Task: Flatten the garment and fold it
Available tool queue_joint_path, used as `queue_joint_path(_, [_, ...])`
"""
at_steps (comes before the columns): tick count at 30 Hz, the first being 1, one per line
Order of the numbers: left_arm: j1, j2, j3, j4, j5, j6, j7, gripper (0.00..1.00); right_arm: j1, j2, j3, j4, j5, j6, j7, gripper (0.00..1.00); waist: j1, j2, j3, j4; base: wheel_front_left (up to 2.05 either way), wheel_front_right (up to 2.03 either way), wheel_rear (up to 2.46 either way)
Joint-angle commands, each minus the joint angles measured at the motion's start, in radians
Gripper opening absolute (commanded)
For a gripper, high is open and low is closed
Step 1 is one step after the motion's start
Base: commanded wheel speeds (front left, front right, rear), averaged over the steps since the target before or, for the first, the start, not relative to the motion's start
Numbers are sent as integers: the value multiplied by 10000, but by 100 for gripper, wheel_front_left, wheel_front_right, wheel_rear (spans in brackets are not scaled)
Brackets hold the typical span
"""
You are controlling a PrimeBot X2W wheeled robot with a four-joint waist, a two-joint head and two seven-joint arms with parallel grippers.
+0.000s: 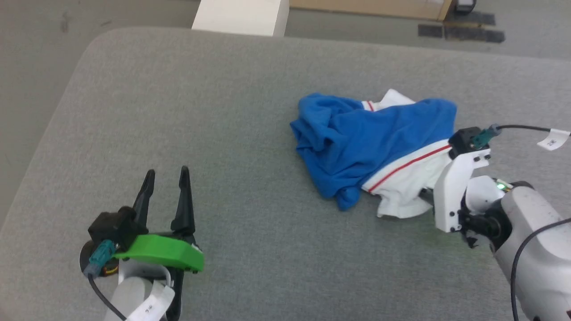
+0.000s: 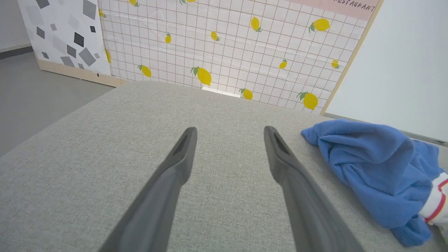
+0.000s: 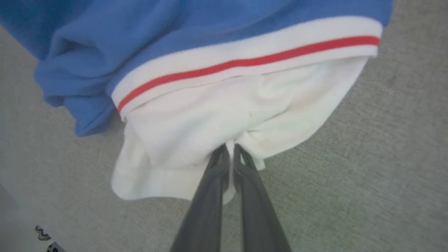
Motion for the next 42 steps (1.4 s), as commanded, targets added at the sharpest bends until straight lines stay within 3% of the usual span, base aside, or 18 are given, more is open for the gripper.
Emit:
queue_joint_path(1, [157, -41, 48, 37, 128, -56, -47, 100, 244, -104, 112, -268, 235, -11, -250, 0, 0, 120, -525, -394, 0, 0, 0])
queue_joint_path(8, [592, -42, 159, 138, 134, -46, -47, 100, 1575, -1486, -231, -1932, 286, -11, -785, 0, 0, 120, -1003, -1136, 0, 0, 0])
queue_joint_path(14, [815, -42, 174, 246, 132, -24, -47, 100, 3664, -1973, -1826, -3085, -344, -11, -488, 0, 0, 120, -1256, -1678, 0, 0, 0])
queue_joint_path(19, [908, -42, 174, 350, 151, -32, -47, 100, 5580, -1744, -3404, -3663, -887, -11, 47, 0, 0, 120, -1377, -1862, 0, 0, 0])
queue_joint_path(27, [979, -32, 227, 563, 208, -55, -47, 100, 7698, -339, -5265, -3826, -1608, -11, 581, 0, 0, 120, -1459, -1891, 0, 0, 0])
queue_joint_path(28, [987, -27, 248, 589, 215, -56, -47, 100, 7780, -106, -5401, -3850, -1712, -11, 470, 18, 0, 120, -1462, -1893, 0, 0, 0])
queue_joint_path(30, [994, -25, 269, 634, 227, -61, -47, 100, 7877, 247, -5529, -3853, -1942, -11, 255, 100, 0, 120, -1483, -1875, 0, 0, 0])
queue_joint_path(33, [1008, -25, 276, 681, 232, -70, -47, 100, 7815, 671, -5972, -3974, -2471, -11, -686, 100, 0, 120, -1534, -1831, 0, 0, 0])
queue_joint_path(38, [1126, -13, 367, 715, 213, -76, -47, 100, 7371, 1513, -6884, -4464, -3769, -11, -3198, 100, 0, 120, -1675, -1859, 0, 0, 0])
queue_joint_path(42, [1161, 15, 415, 730, 204, -76, -47, 100, 7044, 2017, -6788, -4944, -4559, -11, -4573, 100, 0, 120, -1679, -1891, 0, 0, 0])
